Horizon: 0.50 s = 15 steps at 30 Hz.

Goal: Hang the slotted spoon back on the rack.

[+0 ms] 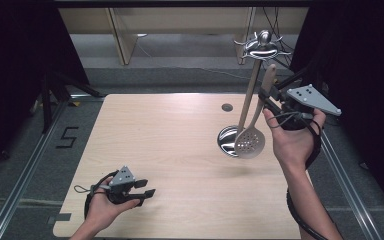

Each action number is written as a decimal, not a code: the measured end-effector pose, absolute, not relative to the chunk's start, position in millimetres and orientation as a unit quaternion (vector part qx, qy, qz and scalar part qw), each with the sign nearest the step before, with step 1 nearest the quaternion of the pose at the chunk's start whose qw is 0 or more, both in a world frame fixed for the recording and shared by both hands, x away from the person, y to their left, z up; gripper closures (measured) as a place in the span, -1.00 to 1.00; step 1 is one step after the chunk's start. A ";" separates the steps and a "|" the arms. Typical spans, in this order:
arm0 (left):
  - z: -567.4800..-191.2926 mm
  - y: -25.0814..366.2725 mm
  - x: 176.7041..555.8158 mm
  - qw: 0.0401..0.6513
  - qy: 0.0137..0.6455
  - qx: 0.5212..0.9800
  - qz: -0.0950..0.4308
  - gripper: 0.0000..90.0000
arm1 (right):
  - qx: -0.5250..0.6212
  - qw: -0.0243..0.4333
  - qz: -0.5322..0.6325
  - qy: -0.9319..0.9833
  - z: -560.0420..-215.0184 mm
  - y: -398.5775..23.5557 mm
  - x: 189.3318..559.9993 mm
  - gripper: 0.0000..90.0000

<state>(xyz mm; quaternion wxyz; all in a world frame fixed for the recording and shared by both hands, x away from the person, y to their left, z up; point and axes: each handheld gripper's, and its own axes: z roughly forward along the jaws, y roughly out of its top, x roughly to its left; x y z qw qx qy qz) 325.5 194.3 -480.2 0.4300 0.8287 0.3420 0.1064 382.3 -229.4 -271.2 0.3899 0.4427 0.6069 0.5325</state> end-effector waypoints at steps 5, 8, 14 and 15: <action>-480.2 193.9 325.3 0.432 0.341 0.828 0.105 0.14 | 0.445 0.390 0.531 0.607 -268.0 -227.9 384.3 0.55; -480.0 194.6 325.7 0.428 0.342 0.830 0.107 0.14 | 0.446 0.387 0.528 0.610 -267.3 -227.7 385.6 0.55; -479.8 194.2 325.2 0.432 0.344 0.827 0.103 0.14 | 0.454 0.383 0.524 0.611 -267.4 -225.5 387.9 0.55; -479.8 194.2 325.1 0.432 0.344 0.827 0.104 0.14 | 0.454 0.384 0.523 0.610 -267.3 -225.2 388.5 0.55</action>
